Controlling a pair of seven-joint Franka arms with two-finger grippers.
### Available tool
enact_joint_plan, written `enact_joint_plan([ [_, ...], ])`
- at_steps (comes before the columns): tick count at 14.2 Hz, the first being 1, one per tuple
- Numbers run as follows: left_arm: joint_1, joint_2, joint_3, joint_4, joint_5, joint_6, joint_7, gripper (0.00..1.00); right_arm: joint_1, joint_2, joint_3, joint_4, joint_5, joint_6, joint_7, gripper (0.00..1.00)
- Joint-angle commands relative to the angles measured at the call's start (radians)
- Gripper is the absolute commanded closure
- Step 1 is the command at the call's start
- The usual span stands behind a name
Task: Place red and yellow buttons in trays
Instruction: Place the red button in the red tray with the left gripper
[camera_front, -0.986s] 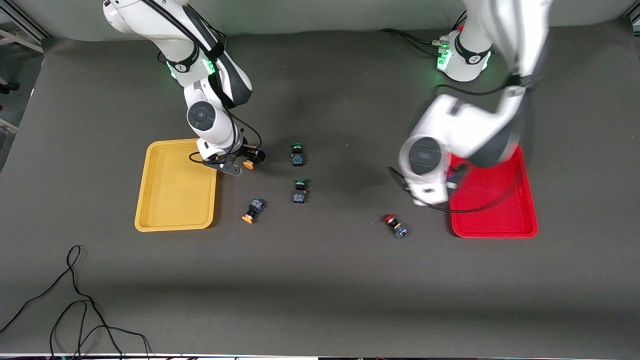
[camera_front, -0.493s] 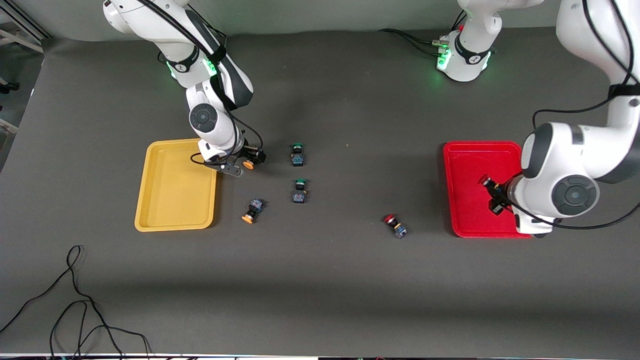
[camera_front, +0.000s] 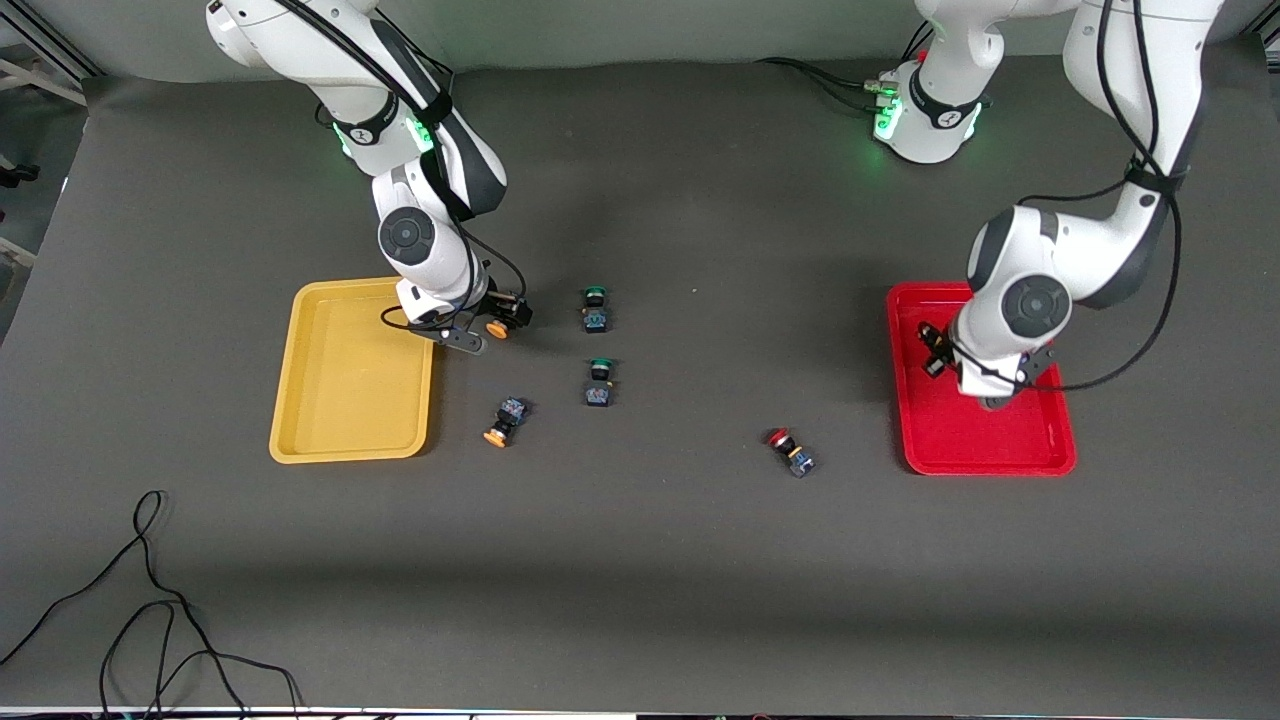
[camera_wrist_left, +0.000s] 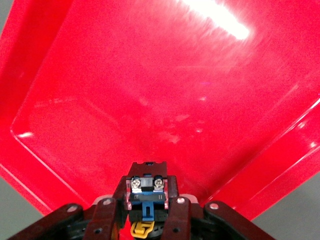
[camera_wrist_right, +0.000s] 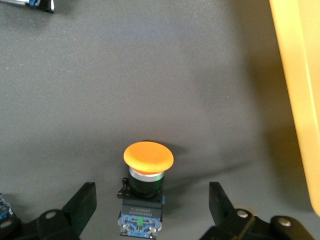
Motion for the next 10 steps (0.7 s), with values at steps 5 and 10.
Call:
enact_joint_plan([
  [5,0.017,-0.054,-0.012,0.187,-0.008,-0.237,0.055,0.00,0.013,0.009,-0.006,0.001,0.019,0.028,0.017,0.11],
  [10,-0.147,0.203,-0.032,0.682,-0.094,-0.463,-0.207,0.00,0.013,0.012,-0.004,0.000,0.019,0.026,0.017,0.52],
])
